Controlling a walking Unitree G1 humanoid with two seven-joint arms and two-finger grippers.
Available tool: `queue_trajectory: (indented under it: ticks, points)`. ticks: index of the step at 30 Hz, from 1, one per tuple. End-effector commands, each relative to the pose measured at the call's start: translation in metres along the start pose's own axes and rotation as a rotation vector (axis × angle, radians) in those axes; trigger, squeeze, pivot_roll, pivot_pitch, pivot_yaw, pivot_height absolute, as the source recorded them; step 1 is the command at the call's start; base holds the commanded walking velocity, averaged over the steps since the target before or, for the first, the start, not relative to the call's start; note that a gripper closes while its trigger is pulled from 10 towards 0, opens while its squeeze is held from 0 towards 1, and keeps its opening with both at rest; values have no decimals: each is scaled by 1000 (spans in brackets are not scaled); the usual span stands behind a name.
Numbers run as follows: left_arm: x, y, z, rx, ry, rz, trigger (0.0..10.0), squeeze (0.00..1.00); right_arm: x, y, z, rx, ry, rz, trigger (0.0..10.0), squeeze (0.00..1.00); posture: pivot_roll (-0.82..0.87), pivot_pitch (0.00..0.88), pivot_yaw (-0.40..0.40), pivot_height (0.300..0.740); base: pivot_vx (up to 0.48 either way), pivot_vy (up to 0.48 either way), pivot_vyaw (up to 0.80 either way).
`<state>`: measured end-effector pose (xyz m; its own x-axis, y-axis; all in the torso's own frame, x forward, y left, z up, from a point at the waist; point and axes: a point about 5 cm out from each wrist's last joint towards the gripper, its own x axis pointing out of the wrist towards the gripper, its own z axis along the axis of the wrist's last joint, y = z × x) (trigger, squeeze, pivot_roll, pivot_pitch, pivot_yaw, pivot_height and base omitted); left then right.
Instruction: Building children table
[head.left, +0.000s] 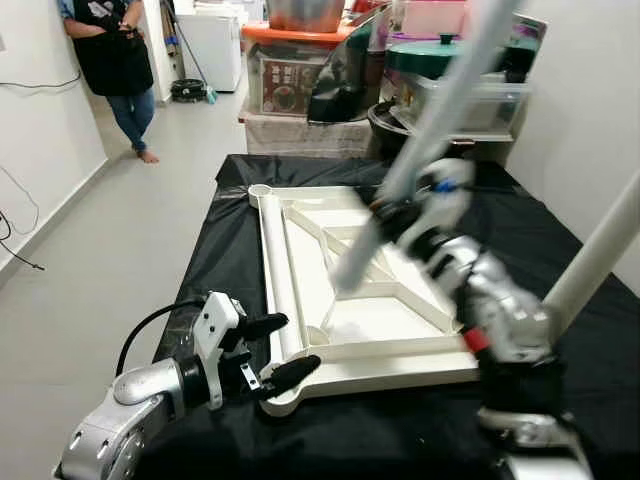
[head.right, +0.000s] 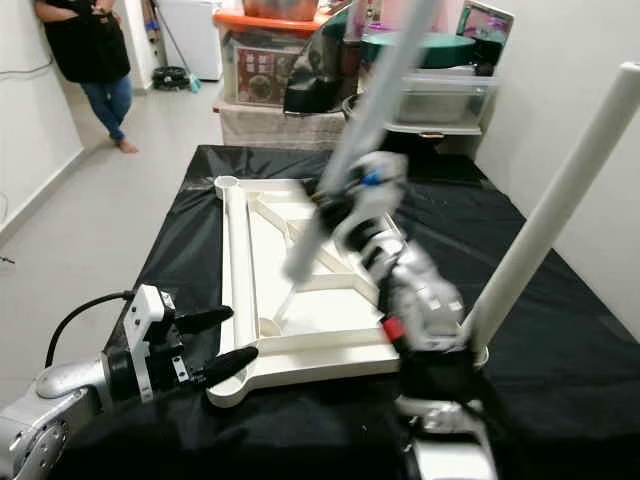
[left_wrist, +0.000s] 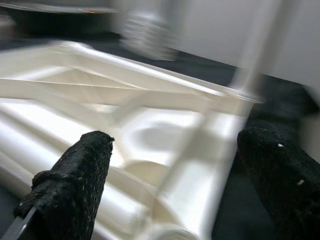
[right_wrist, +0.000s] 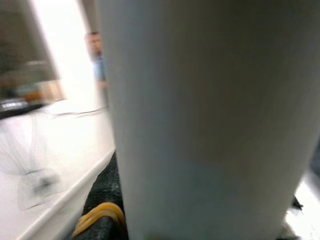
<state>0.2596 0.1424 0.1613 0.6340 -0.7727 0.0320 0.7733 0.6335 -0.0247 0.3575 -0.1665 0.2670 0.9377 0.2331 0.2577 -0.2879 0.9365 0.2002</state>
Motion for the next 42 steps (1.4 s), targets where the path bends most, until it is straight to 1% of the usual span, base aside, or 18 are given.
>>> queue_trajectory:
  ticks: [1,2,3,4,5,6,7,10,13,14,19,21,23,24,27,34,39,42]
  points:
    - [0,6,1,19,-18,84,10000,0,-1,-8,-6,-28,10,-74,0,0,98,0,-68,740,0,0,0]
    - [1,14,2,24,-32,173,10000,0,-2,-13,-7,-30,9,-109,1137,0,98,0,-68,740,0,0,0]
    - [0,25,0,15,-30,305,10000,0,-5,-15,-11,-42,22,-145,10000,0,99,0,-68,740,0,0,0]
    - [-6,41,-7,6,4,508,10000,0,-11,-9,-19,-36,38,-141,10000,0,96,0,-68,740,0,0,0]
    - [-6,41,-7,6,4,508,10000,0,-11,-9,-19,-36,38,-141,10000,0,96,0,-68,740,0,0,0]
    - [-11,46,-13,-15,32,586,10000,0,-15,-1,-25,-31,52,-120,10000,0,96,0,-70,740,0,0,0]
    - [-11,46,-13,-15,32,586,10000,0,-15,-1,-25,-31,52,-120,10000,0,96,0,-70,740,0,0,0]
    - [-19,45,-20,-24,70,638,10000,0,-22,15,-34,-20,78,-60,10000,0,96,0,-68,740,0,0,0]
    - [-20,42,-18,-23,48,636,10000,0,-28,28,-37,-57,87,0,10000,0,92,0,-65,740,0,0,0]
    - [-20,39,-16,10,51,622,10000,0,-33,35,-38,-81,76,17,10000,0,91,0,-68,740,0,0,0]
    - [-20,35,-14,44,55,607,10000,0,-39,39,-37,-69,71,27,10000,0,87,0,-64,740,0,0,0]
    - [-20,29,-14,61,55,583,10000,0,-45,43,-36,-53,67,55,10000,0,87,0,-63,740,0,0,0]
    - [-21,13,-17,70,64,523,10000,0,-64,51,-39,-45,69,158,10000,0,80,0,-61,740,0,0,0]
    - [-21,13,-17,70,64,523,10000,0,-64,51,-39,-45,69,158,10000,0,80,0,-61,740,0,0,0]
    - [-21,1,-23,72,82,477,10000,0,-77,55,-48,-7,102,226,10000,0,81,0,-64,740,0,0,0]
    - [-18,-1,-23,43,75,474,10000,0,-76,60,-52,-15,112,216,10000,0,87,0,-65,740,0,343,-114]
    - [-18,0,-20,69,67,478,10000,0,-75,67,-52,-1,103,235,10000,0,90,0,-67,740,0,417,-770]
    - [-18,1,-20,73,62,484,10000,0,-76,69,-55,2,120,262,10000,0,91,0,-68,740,0,0,0]
